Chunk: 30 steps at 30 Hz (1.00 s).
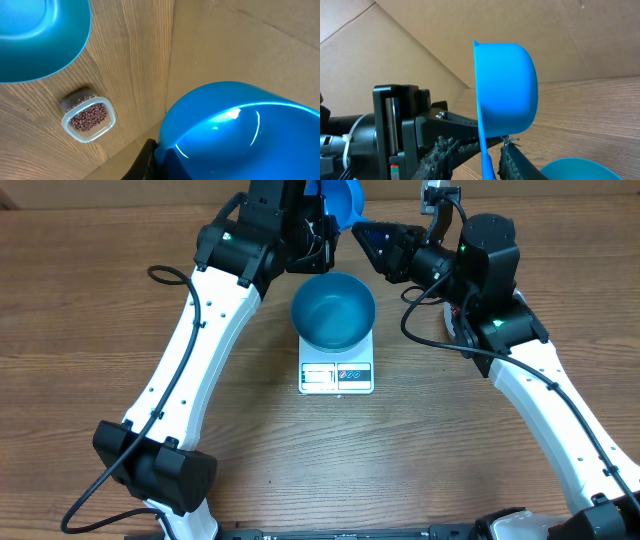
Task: Scoop item into bowl and weigh 150g on scale
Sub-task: 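Grasp the scoop with the right gripper, release with the left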
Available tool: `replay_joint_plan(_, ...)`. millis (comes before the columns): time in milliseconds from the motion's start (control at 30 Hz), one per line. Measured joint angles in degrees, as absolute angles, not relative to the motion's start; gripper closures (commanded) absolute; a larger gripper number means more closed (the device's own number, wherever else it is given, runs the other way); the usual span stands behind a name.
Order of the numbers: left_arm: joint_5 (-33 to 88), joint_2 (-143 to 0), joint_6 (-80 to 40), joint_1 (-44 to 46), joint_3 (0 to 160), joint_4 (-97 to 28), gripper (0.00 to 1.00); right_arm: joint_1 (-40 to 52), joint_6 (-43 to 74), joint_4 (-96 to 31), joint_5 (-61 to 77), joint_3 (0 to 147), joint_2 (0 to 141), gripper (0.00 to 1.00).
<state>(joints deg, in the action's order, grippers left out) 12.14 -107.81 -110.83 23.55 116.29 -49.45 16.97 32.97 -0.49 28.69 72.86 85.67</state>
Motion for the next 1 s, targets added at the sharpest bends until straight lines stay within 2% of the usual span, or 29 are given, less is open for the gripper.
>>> replay_joint_plan(233, 12.1, -107.8, -110.6, 23.6, 116.3, -49.5, 0.96, 17.0, 32.9, -0.5, 28.4, 72.9, 85.7, 0.76)
replay_joint_plan(433, 12.1, -107.8, -110.6, 23.7, 116.3, -49.5, 0.96, 17.0, 33.0, -0.5, 27.7, 72.9, 85.7, 0.87)
replay_joint_plan(533, 12.2, -107.8, -110.6, 23.6, 116.3, -49.6, 0.96, 17.0, 33.1, -0.5, 27.6, 72.9, 85.7, 0.96)
replay_joint_plan(900, 12.1, -107.8, -110.6, 23.6, 116.4, -50.2, 0.96, 17.0, 32.8, 0.0, 27.5, 72.9, 85.8, 0.96)
replay_joint_plan(933, 12.2, -107.8, -110.6, 23.6, 116.4, -50.2, 0.91, 17.0, 32.8, 0.0, 27.5, 72.9, 85.8, 0.96)
replay_joint_plan(967, 12.2, -107.8, -110.6, 23.6, 116.4, -50.2, 0.71, 17.0, 32.8, 0.0, 27.5, 72.9, 85.8, 0.96)
replay_joint_plan(1000, 12.2, -107.8, -110.6, 23.6, 116.4, -50.2, 0.43, 17.0, 32.8, 0.1, 27.5, 72.9, 85.8, 0.96)
